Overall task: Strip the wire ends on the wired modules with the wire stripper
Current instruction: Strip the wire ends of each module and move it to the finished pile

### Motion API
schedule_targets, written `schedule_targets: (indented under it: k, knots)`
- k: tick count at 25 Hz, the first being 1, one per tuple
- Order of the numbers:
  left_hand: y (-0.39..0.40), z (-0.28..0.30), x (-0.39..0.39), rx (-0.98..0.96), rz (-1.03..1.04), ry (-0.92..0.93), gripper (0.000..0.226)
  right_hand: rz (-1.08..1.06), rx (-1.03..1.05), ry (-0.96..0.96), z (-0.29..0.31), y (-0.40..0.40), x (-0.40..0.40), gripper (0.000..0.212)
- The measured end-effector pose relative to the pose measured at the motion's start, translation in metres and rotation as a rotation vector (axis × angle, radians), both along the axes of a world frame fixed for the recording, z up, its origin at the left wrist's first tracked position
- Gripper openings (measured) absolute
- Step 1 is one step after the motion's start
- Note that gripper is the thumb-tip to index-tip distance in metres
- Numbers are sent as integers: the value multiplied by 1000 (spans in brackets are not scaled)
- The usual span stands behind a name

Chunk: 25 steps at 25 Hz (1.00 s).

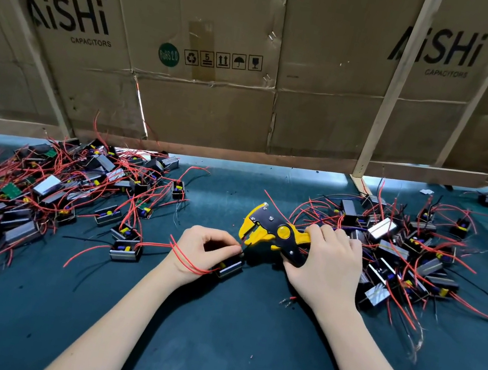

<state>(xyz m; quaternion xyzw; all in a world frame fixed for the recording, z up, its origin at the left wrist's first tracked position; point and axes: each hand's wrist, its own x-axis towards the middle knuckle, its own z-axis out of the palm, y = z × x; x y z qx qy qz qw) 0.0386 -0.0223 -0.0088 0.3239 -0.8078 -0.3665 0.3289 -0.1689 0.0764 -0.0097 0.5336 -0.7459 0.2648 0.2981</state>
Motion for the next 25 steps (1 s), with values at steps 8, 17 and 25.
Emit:
schedule_targets:
  k: [8,17,25]
  knots:
    - [-2,0,2,-43,-15,-33,13,22,30,-24,5,3,2,46]
    - [-1,1,3,-54,-9,-51,13,31,25,-40,6,4,2,43]
    - [0,2,3,-73,-1,-67,16,-17,49,-35,9,5,6,50]
